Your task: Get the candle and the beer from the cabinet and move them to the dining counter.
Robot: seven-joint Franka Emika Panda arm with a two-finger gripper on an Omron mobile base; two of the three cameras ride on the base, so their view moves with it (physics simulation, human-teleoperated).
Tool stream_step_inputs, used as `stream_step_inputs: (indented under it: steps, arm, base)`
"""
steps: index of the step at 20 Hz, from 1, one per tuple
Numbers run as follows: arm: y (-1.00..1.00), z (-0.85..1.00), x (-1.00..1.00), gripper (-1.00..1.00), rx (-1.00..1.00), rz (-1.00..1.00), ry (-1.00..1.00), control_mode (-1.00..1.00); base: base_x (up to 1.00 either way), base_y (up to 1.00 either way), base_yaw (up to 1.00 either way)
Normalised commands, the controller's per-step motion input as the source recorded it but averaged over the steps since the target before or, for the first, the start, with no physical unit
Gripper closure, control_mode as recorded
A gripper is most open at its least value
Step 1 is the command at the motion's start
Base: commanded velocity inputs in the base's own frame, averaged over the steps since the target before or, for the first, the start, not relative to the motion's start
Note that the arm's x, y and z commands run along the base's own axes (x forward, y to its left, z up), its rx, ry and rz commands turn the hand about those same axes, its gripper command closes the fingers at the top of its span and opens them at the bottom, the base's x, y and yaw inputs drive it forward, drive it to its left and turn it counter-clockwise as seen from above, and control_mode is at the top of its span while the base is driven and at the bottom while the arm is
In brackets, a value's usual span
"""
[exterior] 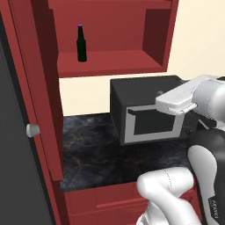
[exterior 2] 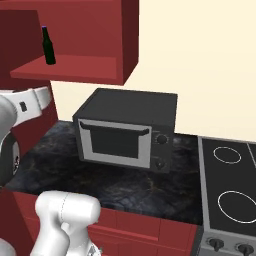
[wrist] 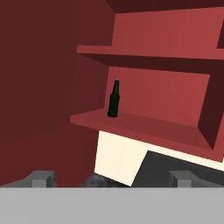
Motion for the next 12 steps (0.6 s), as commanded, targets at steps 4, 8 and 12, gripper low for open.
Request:
stream_step_inputs:
  steps: [4,8,12]
  arm:
    - [0.09,0.21,0.53,-1.0,0.01,0.0,0.0,-1.0]
    - [0.08,0.23,0.48,-1.0,0.02,0.0,0.0,-1.0]
    - [0.2,0.13,0.35,-1.0,0.0,0.0,0.0,-1.0]
  base:
    - [0.0,0.0,0.0]
    - [0.0,0.0,0.0]
    - [0.0,0.0,0.0]
